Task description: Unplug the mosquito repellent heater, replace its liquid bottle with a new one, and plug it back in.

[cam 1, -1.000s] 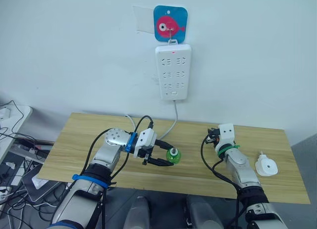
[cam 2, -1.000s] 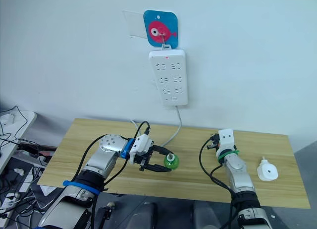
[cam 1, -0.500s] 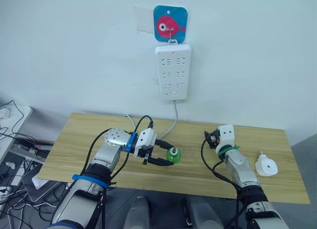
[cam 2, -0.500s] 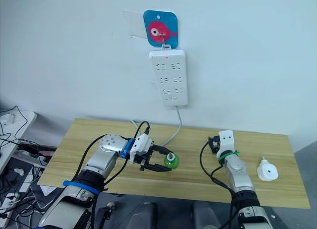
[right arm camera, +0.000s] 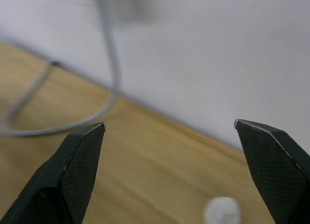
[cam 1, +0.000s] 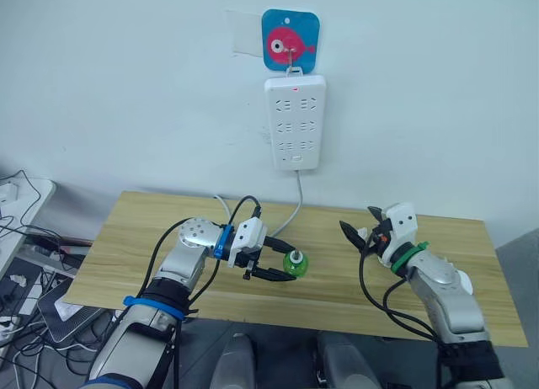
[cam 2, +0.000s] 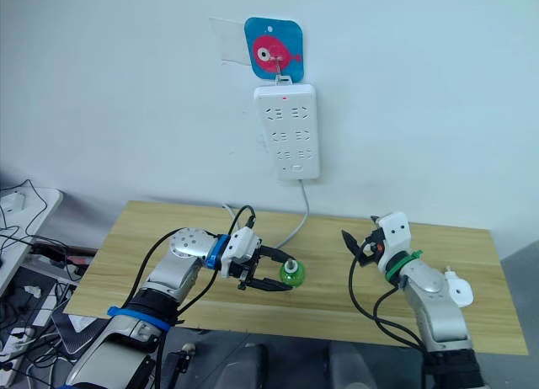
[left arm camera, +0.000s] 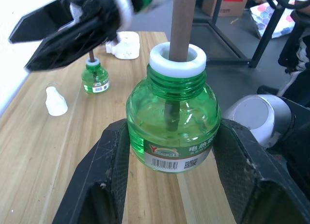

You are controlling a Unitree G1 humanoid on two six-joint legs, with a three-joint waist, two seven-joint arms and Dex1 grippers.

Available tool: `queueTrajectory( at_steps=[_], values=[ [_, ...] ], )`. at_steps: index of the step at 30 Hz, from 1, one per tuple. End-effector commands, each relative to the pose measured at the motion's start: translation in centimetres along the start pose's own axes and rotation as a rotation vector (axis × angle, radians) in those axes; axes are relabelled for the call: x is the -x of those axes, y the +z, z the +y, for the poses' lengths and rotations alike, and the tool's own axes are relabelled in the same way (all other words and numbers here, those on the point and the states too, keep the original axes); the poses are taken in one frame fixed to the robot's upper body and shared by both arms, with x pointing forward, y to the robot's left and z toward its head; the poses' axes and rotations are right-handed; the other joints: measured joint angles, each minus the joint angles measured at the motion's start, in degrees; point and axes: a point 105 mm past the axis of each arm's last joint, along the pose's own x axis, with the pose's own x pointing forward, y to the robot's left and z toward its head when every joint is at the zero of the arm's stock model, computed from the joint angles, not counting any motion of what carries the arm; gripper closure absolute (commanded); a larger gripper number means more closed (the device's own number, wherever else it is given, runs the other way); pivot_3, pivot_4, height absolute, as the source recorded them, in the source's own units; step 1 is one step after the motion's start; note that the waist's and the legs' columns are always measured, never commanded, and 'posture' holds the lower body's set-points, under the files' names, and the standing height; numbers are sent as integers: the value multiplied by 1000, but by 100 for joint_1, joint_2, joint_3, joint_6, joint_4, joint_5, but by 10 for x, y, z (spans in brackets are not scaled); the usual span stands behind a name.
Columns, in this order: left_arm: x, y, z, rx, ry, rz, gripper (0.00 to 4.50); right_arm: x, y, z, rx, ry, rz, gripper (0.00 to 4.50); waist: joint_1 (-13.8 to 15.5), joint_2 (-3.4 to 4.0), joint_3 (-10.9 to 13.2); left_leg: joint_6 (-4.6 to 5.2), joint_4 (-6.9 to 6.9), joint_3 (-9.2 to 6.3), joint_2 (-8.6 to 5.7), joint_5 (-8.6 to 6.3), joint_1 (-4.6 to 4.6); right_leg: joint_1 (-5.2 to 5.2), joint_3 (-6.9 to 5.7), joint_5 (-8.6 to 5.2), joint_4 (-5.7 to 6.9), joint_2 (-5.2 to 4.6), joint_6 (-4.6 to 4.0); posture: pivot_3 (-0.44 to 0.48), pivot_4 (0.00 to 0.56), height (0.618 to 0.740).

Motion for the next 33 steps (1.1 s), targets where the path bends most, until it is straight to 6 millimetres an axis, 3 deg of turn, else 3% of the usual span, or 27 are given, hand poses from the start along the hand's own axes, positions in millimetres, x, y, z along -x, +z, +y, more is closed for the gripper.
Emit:
queueTrajectory(
  at_steps=[1,4,7,13,16,18,33],
  values=[
    [3,7,7,-38,23,-23,2322,18,20,37,20,262,-2,21,-1,0,0,0,0,0,0,0,0,1,-1,0,-1,0,0,-2,190,740],
    [2,8,11,-46,26,-26,2322,32,28,61,14,431,27,21,-12,-1,0,0,1,-3,1,0,0,2,-4,0,-1,2,0,-6,187,740],
    [1,9,13,-52,24,-29,2322,34,32,72,42,496,39,21,-26,-1,0,0,3,-3,1,0,1,2,-3,0,0,3,1,-9,185,740],
    [-1,10,12,-64,8,-38,2322,12,38,90,35,535,-6,21,-50,-1,-1,0,3,-3,1,0,1,2,-4,0,1,4,1,-8,181,740],
    [-1,11,11,-67,4,-42,2322,5,38,92,23,530,-20,602,-39,-1,0,0,3,-6,0,0,-1,2,-7,0,-1,3,1,-3,182,740],
    [-1,12,11,-69,5,-44,2322,4,37,93,27,535,-15,1266,-28,-2,0,0,3,-5,-2,0,-4,1,-6,0,-4,0,1,1,182,740],
    [-3,17,13,-77,12,-70,2322,-7,34,97,30,540,-22,1266,-15,-2,0,0,4,-8,-1,0,-3,2,-9,0,-2,1,1,4,189,740]
  ],
)
